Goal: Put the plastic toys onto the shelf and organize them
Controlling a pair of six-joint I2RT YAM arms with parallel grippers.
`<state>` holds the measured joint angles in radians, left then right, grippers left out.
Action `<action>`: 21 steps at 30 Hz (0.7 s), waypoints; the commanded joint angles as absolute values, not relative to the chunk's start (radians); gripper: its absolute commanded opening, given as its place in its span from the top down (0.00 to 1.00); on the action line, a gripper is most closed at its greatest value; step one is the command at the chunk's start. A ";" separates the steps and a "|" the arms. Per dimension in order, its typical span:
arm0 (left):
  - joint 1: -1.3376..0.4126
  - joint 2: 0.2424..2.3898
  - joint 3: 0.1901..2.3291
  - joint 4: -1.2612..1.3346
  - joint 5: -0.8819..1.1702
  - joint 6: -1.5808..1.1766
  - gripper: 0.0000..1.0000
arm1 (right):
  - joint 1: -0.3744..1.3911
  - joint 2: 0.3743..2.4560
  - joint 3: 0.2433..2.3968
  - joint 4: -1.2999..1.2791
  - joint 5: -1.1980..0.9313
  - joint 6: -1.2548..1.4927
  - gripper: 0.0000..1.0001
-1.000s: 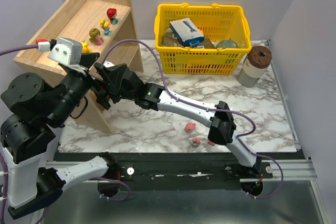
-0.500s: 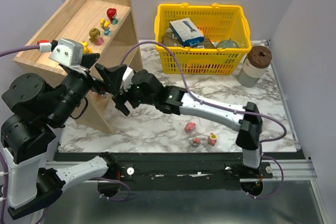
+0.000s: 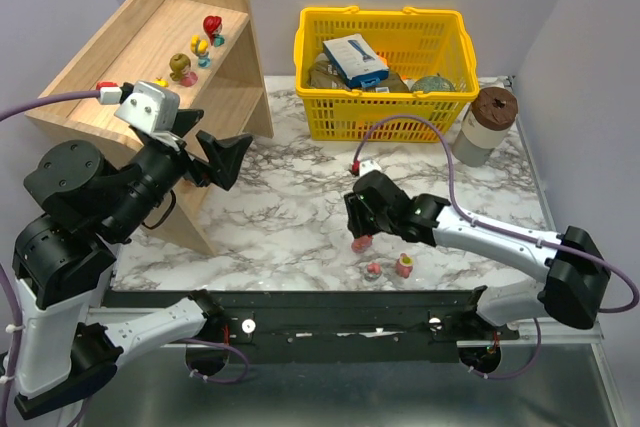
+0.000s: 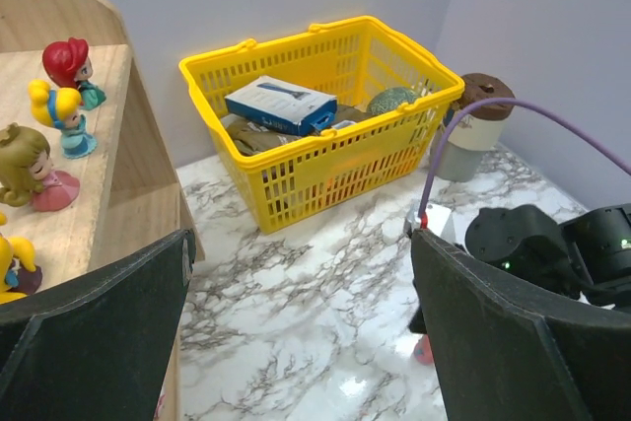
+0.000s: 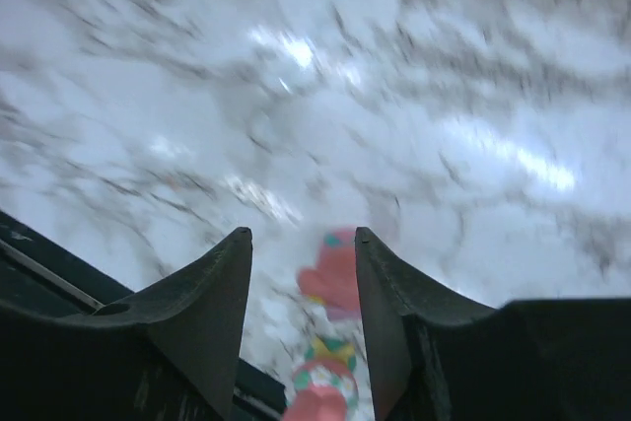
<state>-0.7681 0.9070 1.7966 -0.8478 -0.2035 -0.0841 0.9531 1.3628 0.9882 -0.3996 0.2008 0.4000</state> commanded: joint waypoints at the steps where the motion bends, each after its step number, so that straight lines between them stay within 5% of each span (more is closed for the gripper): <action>1: -0.772 0.910 1.786 -0.825 -0.147 -0.063 0.01 | 0.953 1.292 0.890 -0.527 0.271 0.600 0.48; 4: -0.772 0.914 1.778 -0.825 -0.134 -0.066 0.01 | 0.954 1.258 0.848 -0.532 0.253 0.630 0.39; 6: -0.772 0.914 1.767 -0.822 -0.132 -0.066 0.01 | 0.953 1.237 0.827 -0.520 0.247 0.624 0.17; 10: -0.772 0.917 1.759 -0.818 -0.133 -0.064 0.01 | 0.954 1.223 0.796 -0.450 0.247 0.566 0.03; 21: -0.772 0.930 1.750 -0.821 -0.144 -0.063 0.01 | 0.951 1.350 0.716 -0.249 0.219 0.451 0.00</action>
